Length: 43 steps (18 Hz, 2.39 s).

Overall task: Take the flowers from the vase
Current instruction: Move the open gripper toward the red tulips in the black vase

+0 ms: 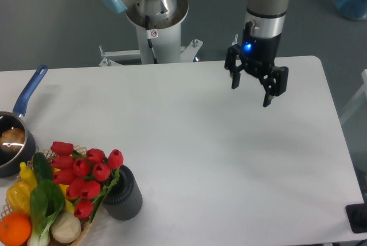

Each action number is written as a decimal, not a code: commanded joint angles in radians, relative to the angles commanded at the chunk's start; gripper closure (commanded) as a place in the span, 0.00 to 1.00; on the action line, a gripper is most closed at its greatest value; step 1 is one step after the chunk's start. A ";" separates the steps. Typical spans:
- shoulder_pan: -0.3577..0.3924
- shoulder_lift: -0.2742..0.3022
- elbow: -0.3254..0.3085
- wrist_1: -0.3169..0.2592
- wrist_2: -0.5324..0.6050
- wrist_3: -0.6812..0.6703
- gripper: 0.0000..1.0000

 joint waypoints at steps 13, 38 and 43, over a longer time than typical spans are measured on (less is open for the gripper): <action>-0.014 -0.061 0.009 -0.002 -0.356 -0.023 0.00; -0.173 -0.189 0.014 0.011 -0.691 -0.029 0.00; -0.173 -0.213 0.023 0.018 -0.736 -0.032 0.00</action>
